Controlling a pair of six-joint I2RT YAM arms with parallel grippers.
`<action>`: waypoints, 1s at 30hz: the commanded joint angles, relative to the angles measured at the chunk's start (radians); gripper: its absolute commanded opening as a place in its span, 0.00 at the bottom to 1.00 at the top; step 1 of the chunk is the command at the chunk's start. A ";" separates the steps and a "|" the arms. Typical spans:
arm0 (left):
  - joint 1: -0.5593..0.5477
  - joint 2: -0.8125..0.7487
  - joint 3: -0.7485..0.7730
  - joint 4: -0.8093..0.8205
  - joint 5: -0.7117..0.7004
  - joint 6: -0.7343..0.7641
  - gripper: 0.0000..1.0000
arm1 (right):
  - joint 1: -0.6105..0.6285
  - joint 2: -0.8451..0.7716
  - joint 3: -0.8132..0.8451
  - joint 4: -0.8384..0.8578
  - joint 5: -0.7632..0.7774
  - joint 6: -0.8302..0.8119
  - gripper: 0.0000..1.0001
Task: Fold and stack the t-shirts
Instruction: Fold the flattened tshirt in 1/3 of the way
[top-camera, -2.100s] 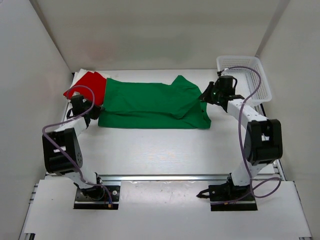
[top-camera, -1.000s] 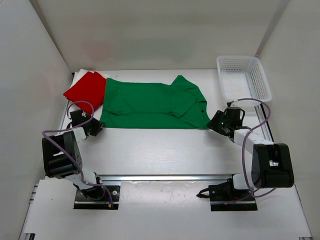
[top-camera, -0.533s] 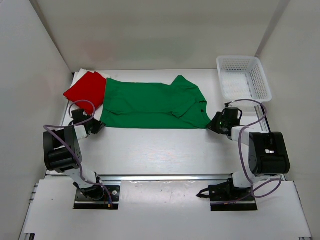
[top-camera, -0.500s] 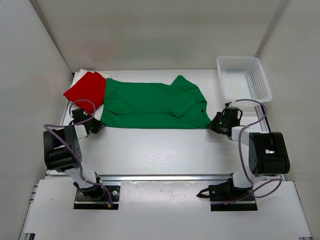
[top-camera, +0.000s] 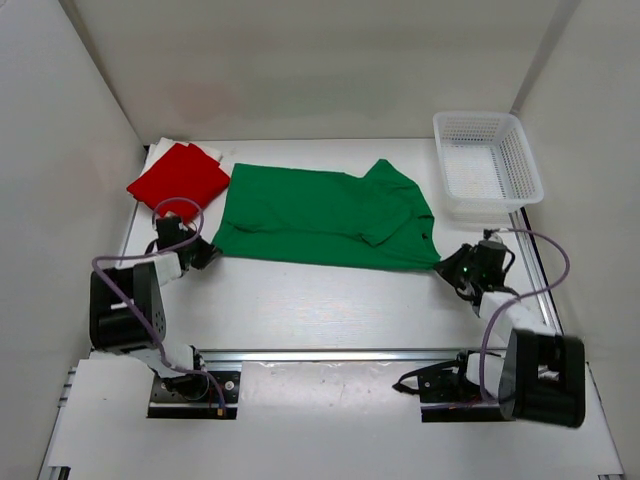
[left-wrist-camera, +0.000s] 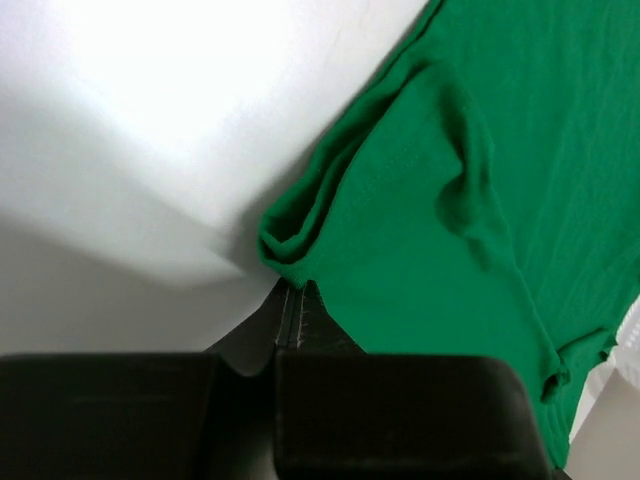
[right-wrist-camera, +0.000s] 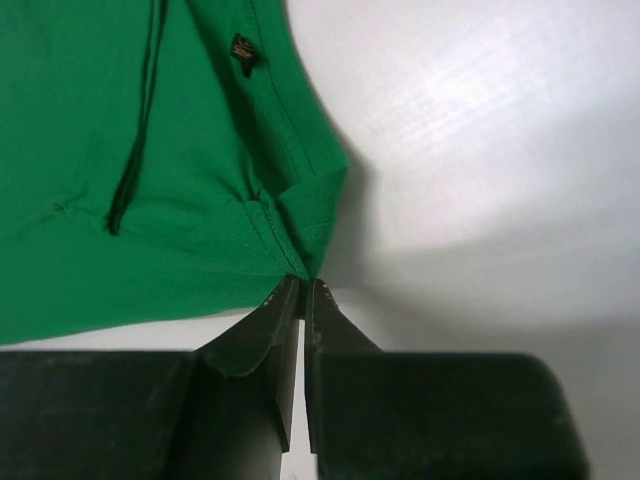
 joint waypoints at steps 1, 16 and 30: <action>0.021 -0.156 -0.107 -0.050 0.025 0.021 0.00 | -0.045 -0.168 -0.095 -0.063 -0.032 0.047 0.01; 0.060 -0.446 -0.143 -0.307 0.012 0.144 0.56 | 0.021 -0.421 0.019 -0.335 0.103 -0.025 0.48; -0.140 -0.359 -0.088 -0.122 -0.059 0.103 0.37 | 0.517 0.148 0.274 -0.091 0.109 -0.082 0.10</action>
